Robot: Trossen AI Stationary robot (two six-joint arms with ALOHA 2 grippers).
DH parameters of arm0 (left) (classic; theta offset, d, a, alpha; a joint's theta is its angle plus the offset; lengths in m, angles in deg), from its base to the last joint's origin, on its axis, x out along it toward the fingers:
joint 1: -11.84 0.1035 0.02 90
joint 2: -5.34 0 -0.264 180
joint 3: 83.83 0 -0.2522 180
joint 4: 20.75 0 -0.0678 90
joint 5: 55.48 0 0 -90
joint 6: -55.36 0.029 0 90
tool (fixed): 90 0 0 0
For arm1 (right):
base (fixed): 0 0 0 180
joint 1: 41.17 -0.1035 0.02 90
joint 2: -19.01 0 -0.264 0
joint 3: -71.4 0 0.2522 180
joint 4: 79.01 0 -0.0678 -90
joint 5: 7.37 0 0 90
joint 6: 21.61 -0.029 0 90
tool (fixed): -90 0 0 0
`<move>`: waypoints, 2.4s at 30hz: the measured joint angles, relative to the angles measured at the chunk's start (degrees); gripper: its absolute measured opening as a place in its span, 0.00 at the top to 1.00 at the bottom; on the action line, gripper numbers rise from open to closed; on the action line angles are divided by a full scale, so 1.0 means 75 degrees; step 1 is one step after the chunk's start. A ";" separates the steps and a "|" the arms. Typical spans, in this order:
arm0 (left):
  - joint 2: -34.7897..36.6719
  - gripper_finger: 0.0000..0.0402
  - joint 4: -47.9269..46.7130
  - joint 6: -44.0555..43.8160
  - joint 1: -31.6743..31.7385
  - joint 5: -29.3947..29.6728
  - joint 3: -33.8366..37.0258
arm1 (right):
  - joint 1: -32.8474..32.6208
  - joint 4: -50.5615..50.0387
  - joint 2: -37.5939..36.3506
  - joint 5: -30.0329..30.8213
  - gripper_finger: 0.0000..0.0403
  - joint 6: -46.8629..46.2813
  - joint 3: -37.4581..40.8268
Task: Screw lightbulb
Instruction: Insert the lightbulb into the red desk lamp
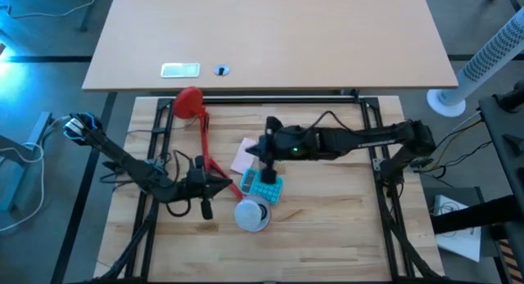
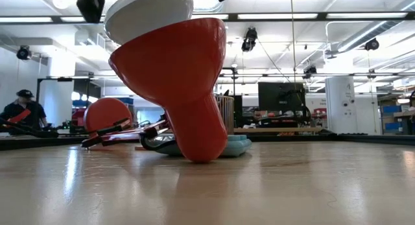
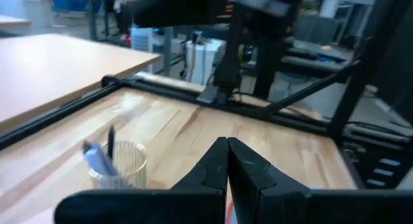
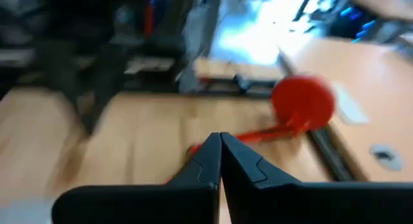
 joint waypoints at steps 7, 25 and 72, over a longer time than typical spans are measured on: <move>-0.0731 1.00 0.0105 -0.1196 -0.0006 0.0228 0.0015 | -0.0343 0.0319 -0.1857 -0.1973 1.00 -0.0808 0.1800; -0.3545 1.00 0.0984 -0.0911 -0.0372 0.0562 -0.2031 | -0.2607 0.0456 -0.3578 -0.1827 1.00 -0.1562 0.4082; -0.4189 1.00 -0.0043 -0.0278 -0.2416 0.0164 -0.2680 | -0.2681 0.2830 -0.1147 0.1662 1.00 -0.1511 0.3496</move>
